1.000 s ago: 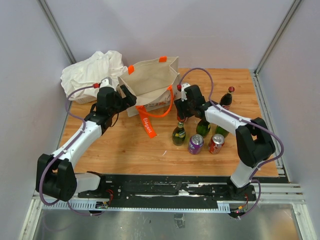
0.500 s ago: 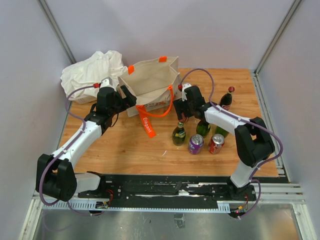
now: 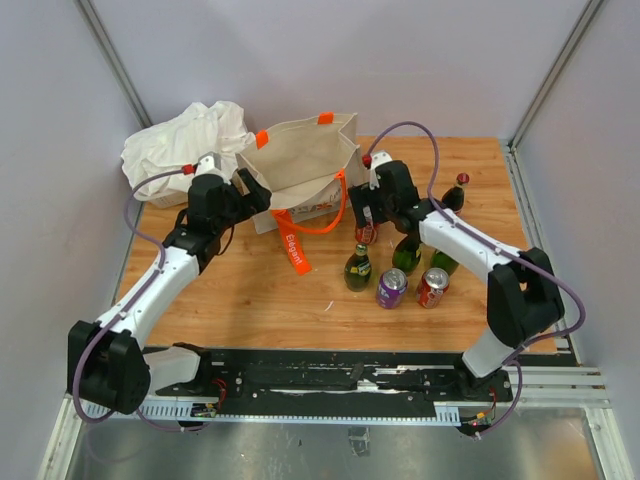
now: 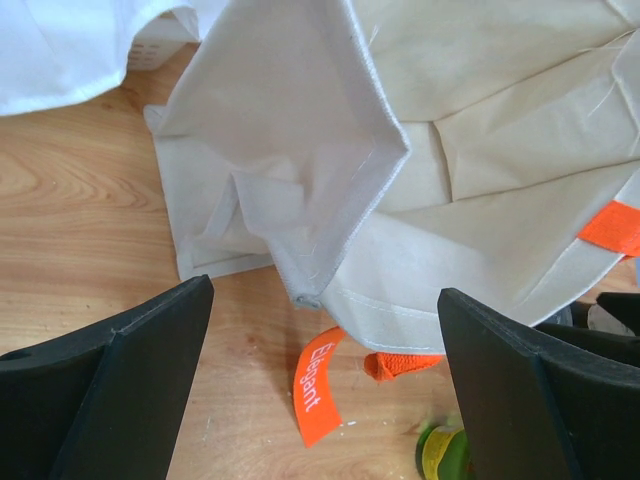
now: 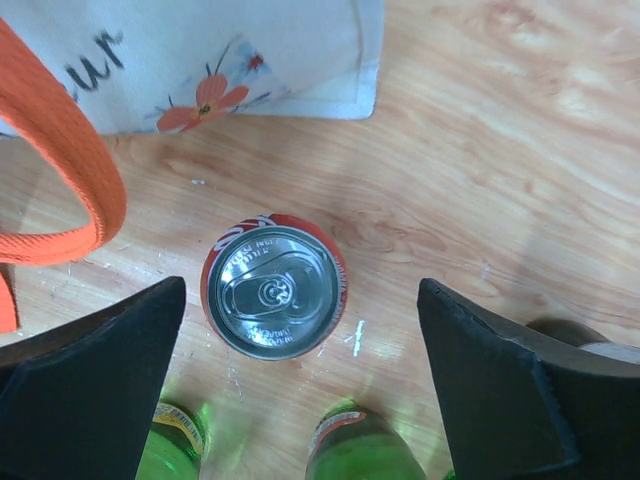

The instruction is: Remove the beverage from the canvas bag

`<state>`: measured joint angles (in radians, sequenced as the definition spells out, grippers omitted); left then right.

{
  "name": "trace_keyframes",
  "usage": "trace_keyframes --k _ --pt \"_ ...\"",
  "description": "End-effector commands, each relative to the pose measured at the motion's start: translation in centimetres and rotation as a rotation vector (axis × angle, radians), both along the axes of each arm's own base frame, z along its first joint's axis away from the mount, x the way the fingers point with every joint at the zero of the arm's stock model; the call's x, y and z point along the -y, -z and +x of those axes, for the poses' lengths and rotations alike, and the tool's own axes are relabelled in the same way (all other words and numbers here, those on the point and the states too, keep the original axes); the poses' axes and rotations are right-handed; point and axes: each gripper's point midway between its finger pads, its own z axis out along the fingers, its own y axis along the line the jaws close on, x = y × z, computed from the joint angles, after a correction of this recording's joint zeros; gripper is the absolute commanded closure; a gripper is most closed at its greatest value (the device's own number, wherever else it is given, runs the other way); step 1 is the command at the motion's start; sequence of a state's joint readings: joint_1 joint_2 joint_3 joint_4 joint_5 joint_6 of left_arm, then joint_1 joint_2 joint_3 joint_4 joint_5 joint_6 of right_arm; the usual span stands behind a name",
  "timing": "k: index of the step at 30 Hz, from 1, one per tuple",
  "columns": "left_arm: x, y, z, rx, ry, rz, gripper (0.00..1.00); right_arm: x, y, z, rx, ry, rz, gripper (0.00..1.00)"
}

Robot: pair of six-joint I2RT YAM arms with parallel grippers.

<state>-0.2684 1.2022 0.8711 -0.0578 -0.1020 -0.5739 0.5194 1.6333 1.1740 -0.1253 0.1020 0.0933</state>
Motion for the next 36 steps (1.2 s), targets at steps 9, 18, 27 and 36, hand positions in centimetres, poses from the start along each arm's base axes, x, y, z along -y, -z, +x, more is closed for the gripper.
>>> trace_keyframes --k 9,18,27,36 --pt "-2.0 -4.2 -0.8 0.13 -0.026 0.09 0.0 4.0 -14.6 0.1 0.333 0.145 0.064 0.02" --pt "-1.6 -4.5 -2.1 0.173 0.056 0.146 0.0 10.8 -19.5 -3.2 0.473 0.346 -0.028 0.02" --pt "-2.3 -4.7 -4.3 0.208 0.053 0.156 0.0 22.3 -20.1 -11.6 0.559 0.728 -0.026 0.02" --pt "-2.8 -5.3 -5.9 0.23 0.048 0.157 0.0 30.0 -18.3 -17.9 0.49 1.027 -0.069 0.02"
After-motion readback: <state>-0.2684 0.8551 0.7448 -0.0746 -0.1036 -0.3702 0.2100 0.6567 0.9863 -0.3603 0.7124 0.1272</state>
